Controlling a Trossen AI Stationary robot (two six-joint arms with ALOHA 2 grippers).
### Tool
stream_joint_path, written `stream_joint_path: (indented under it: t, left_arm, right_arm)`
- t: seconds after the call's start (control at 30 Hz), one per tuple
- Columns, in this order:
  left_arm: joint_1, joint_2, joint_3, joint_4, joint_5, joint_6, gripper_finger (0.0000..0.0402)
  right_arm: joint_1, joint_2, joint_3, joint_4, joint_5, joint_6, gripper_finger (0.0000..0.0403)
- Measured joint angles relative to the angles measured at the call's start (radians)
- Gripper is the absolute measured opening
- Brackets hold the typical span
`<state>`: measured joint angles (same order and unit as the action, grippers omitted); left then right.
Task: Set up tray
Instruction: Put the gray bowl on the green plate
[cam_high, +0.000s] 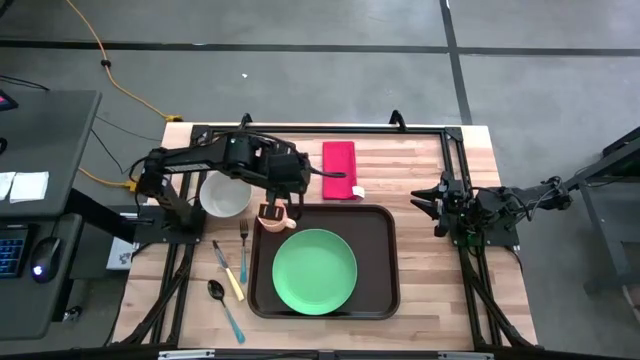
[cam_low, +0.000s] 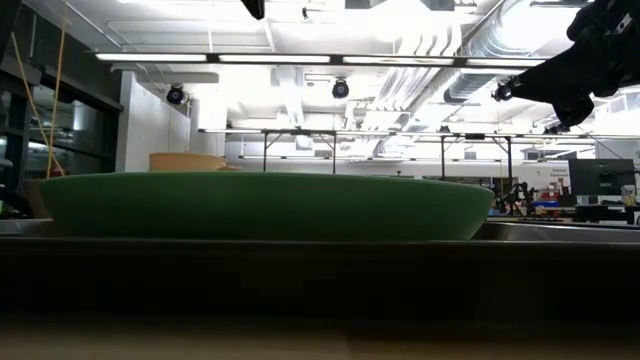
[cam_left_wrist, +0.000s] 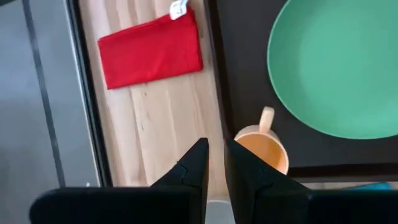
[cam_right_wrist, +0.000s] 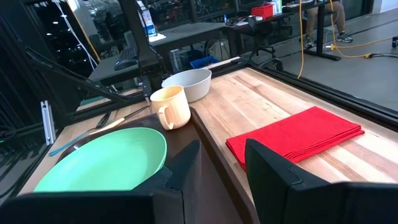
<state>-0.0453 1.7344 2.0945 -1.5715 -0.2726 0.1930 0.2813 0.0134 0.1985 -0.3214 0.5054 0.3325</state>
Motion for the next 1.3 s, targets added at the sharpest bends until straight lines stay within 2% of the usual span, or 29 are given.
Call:
stream_joint_path:
  t: [0.2, 0.53, 0.87, 1.3]
  left_arm:
    - [0.025, -0.105, -0.101, 0.0, 0.018, -0.054, 0.0081]
    - [0.045, -0.311, -0.451, 0.023, 0.04, -0.214, 0.0081]
    - [0.046, -0.498, -0.773, 0.14, 0.119, -0.374, 0.0081]
    - [0.046, -0.649, -1.05, 0.183, 0.218, -0.517, 0.0081]
  right_arm:
    - [0.0, 0.0, 0.0, 0.003, 0.0, 0.003, 0.0103]
    - [0.0, 0.0, 0.0, 0.012, 0.002, 0.004, 0.0103]
    - [0.0, 0.0, 0.0, 0.026, 0.004, 0.004, 0.0103]
    - [0.0, 0.0, 0.0, 0.049, 0.004, 0.004, 0.0103]
